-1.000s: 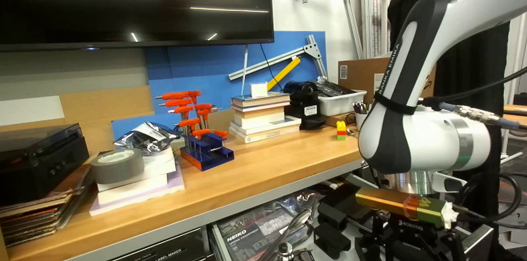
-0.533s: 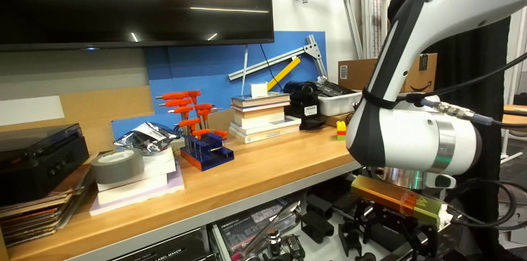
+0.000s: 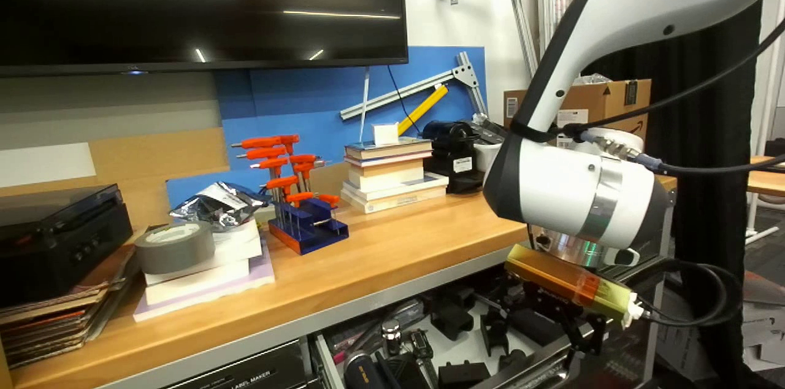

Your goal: Put the black objects inside the drawer then close the drawer.

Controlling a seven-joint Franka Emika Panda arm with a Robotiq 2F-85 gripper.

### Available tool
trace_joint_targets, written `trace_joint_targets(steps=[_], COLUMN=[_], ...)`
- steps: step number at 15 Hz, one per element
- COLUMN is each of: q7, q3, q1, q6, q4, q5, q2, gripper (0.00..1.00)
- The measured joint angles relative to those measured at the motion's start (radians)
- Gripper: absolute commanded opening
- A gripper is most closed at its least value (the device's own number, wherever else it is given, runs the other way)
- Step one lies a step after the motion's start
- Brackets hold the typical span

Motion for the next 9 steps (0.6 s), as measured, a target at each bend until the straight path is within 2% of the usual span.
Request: trace_joint_targets(steps=[3,5,7,9], q7=[-0.062,-0.065,-0.024,0.087], q3=[0.025,0.023,-0.039,-0.125], q1=[-0.001,0.014,0.079,0.155], q6=[0.0,0.0,-0.002,-0.002], q4=[0.058,0.08,0.08,0.064], q5=[0.009,-0.041,-0.148,-0.313], q2=[0.033,0.047,0.047,0.039], gripper=[1.0,1.0,1.0,1.0])
